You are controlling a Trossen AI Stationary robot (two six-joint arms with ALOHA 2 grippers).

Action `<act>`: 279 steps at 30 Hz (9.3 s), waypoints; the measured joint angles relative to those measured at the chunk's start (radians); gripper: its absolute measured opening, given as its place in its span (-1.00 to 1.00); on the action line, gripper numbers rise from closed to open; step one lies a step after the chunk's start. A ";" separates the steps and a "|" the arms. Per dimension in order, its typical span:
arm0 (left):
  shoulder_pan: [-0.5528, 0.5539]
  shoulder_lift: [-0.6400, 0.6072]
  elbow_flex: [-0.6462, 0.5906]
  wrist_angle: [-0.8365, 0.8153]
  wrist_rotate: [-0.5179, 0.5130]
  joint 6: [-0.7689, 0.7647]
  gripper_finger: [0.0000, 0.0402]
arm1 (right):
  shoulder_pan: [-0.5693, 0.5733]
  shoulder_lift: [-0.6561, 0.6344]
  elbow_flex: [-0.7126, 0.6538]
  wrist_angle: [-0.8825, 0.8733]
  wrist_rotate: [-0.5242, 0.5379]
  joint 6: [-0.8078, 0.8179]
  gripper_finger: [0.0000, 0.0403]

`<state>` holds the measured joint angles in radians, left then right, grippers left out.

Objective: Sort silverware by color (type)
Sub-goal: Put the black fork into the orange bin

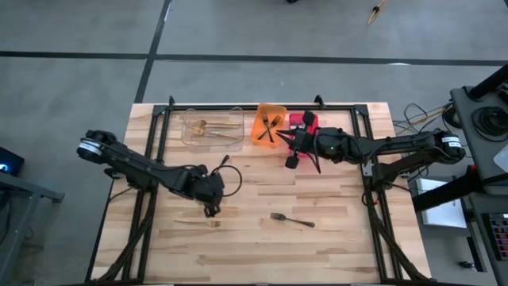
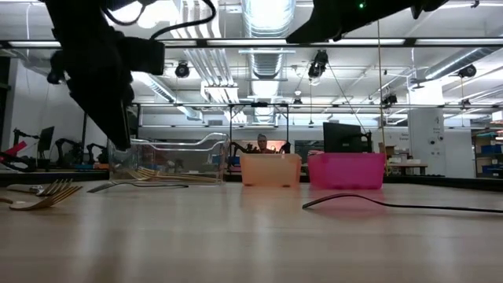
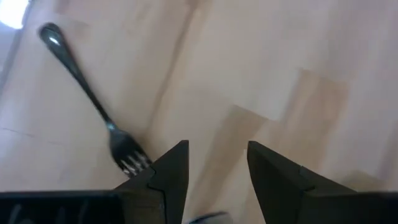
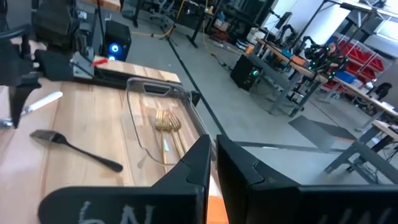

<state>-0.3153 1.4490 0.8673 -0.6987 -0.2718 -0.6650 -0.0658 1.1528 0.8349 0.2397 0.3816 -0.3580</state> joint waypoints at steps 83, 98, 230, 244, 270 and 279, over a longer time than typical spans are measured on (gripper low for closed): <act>0.366 0.004 0.456 -0.262 0.387 0.100 -1.00 | 0.113 0.181 0.158 -0.150 -0.398 -0.166 -0.91; 0.465 0.005 0.427 -0.444 0.468 0.054 -1.00 | 0.158 0.509 0.427 -0.247 -0.070 -0.236 -0.87; 0.456 0.083 -0.100 1.923 0.495 0.719 -0.38 | -0.024 0.168 -0.259 1.066 -0.468 0.157 -0.96; 0.469 0.208 0.044 1.934 0.553 0.651 -0.40 | -0.024 0.185 -0.254 1.081 -0.512 0.161 -0.96; 0.470 0.250 0.102 1.936 0.602 0.548 -0.97 | -0.024 0.185 -0.254 1.073 -0.460 0.146 -0.96; 0.482 0.245 0.102 1.930 0.590 0.490 -1.00 | -0.024 0.184 -0.254 1.035 -0.407 0.138 -0.92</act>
<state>0.1664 1.6943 0.9691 1.2308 0.3180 -0.1750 -0.0902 1.3373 0.5808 1.2744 -0.0251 -0.2203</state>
